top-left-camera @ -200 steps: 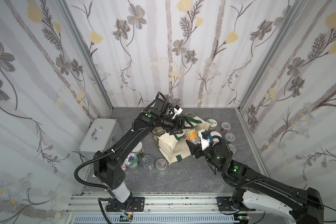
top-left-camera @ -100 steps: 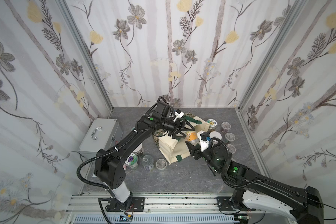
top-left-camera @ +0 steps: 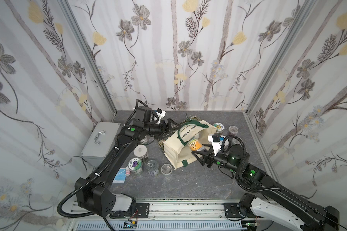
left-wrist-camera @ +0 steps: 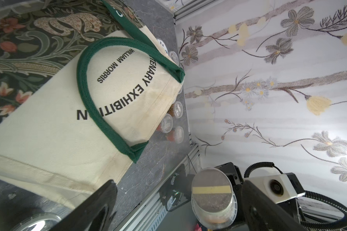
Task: Take out the seed jars from the canvas bag
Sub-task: Place the seed jar at the center of the board.
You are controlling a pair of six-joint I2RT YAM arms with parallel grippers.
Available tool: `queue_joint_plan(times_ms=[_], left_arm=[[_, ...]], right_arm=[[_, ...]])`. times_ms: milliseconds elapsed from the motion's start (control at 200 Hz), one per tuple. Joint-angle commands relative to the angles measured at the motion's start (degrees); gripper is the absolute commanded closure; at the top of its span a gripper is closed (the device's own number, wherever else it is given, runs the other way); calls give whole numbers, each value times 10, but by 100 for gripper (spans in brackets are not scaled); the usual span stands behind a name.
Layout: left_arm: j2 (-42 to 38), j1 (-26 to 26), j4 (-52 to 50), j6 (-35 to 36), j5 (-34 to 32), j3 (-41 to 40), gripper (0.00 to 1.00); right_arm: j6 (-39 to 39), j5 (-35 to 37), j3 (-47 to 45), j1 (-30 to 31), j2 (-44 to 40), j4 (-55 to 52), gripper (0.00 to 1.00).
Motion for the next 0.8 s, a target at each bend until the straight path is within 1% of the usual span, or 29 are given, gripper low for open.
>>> queue_joint_plan(times_ms=[0, 125, 240, 380, 455, 490, 510, 530, 594, 689, 799], left_arm=[[-19, 13, 46, 1, -15, -25, 1], [-24, 23, 54, 3, -5, -43, 1], [-29, 29, 55, 8, -2, -51, 2], [-32, 35, 61, 9, 1, -61, 2], [-34, 36, 62, 11, 0, -67, 2], [-34, 37, 61, 12, 0, -68, 2], [-35, 38, 60, 12, 1, -70, 2], [-36, 38, 60, 12, 1, -71, 2], [-36, 39, 60, 13, 0, -75, 2], [-38, 40, 59, 16, -2, -81, 2], [-38, 42, 59, 17, -3, -84, 2]], right_arm=[[61, -187, 14, -18, 6, -2, 37], [84, -278, 25, -17, 22, 8, 37], [105, -340, 30, -17, 43, 29, 37], [118, -373, 35, -17, 62, 34, 37], [120, -373, 35, -17, 70, 18, 37], [120, -364, 57, -17, 77, -7, 37], [118, -359, 60, -18, 81, -22, 37], [119, -356, 64, -34, 86, -36, 37], [121, -341, 74, -36, 97, -85, 36], [121, -300, 86, -37, 103, -181, 36], [138, -234, 89, -46, 100, -297, 35]])
